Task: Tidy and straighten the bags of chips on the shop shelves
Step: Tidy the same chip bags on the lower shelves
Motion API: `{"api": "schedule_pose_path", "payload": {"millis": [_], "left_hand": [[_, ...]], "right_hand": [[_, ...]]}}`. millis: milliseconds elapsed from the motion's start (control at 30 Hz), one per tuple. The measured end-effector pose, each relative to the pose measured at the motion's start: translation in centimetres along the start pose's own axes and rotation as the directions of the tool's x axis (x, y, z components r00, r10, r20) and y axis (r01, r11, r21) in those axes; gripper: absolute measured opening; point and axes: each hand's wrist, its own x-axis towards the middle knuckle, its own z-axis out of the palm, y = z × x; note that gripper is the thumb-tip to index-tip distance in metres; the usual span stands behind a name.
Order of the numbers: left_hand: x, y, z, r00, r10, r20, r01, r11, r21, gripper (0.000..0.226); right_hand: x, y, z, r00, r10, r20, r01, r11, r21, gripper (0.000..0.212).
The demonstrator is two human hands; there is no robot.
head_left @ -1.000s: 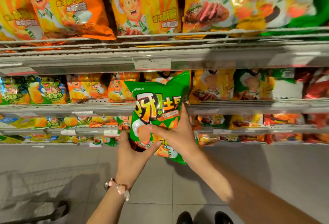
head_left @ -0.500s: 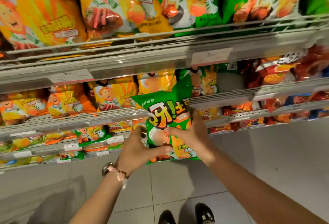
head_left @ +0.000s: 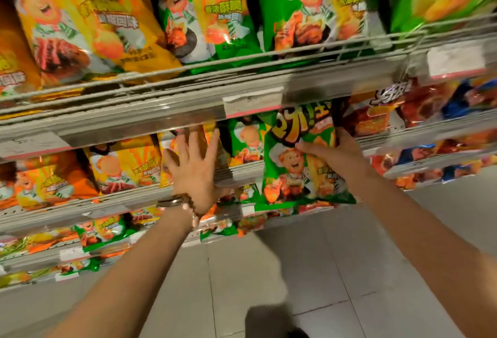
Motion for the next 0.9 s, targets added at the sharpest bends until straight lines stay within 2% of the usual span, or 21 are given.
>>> {"api": "schedule_pose_path", "payload": {"millis": [100,233,333,367,400,467,533,667,767,800,900], "left_hand": [[1.4,0.6,0.7,0.999,-0.034,0.006,0.034,0.996,0.077,0.112],[1.8,0.4,2.2,0.998,-0.029,-0.049,0.038,0.982,0.186,0.111],[2.1,-0.3,3.1,0.996,0.008,-0.086,0.011,0.976,0.219,0.127],[2.1,-0.5,3.4,0.997,0.016,-0.081,0.003,0.973,0.231,0.129],[2.2,-0.7,3.7,0.995,0.026,-0.096,-0.002,0.97,0.244,0.126],[2.4,-0.9,4.4,0.991,0.037,-0.127,-0.001,0.963,0.271,0.111],[2.7,-1.2,5.3,0.988,0.052,-0.145,-0.004,0.951,0.309,0.105],[2.8,-1.6,6.3,0.975,0.09,-0.201,-0.018,0.942,0.336,0.104],[2.5,-1.7,6.7,0.956,0.125,-0.265,-0.017,0.926,0.376,0.101],[2.4,-1.8,6.8,0.951,0.136,-0.277,-0.021,0.924,0.383,0.101],[2.1,-2.1,7.1,0.931,0.174,-0.321,-0.04,0.923,0.384,0.098]], "right_hand": [[1.8,-1.2,-1.2,0.999,-0.034,-0.034,0.034,0.999,0.003,0.057],[4.0,-1.5,-1.9,0.987,-0.112,-0.112,0.118,0.992,0.049,0.059],[6.2,-1.4,-1.8,0.964,-0.187,-0.189,0.195,0.981,0.022,0.081],[6.6,-1.5,-1.6,0.955,-0.208,-0.21,0.213,0.977,0.002,0.089],[7.0,-1.4,-1.3,0.941,-0.245,-0.232,0.25,0.968,-0.012,0.089],[7.7,-1.0,-0.7,0.894,-0.352,-0.278,0.364,0.931,-0.007,0.069],[8.5,-0.3,0.0,0.839,-0.418,-0.347,0.449,0.893,0.011,0.054],[10.9,1.2,0.3,0.747,-0.508,-0.429,0.526,0.846,-0.086,0.064],[11.6,2.9,0.1,0.654,-0.645,-0.397,0.604,0.76,-0.241,0.06],[11.4,3.6,0.1,0.621,-0.689,-0.373,0.628,0.722,-0.29,0.066],[10.1,5.9,0.5,0.533,-0.791,-0.3,0.667,0.611,-0.426,0.104]]}}
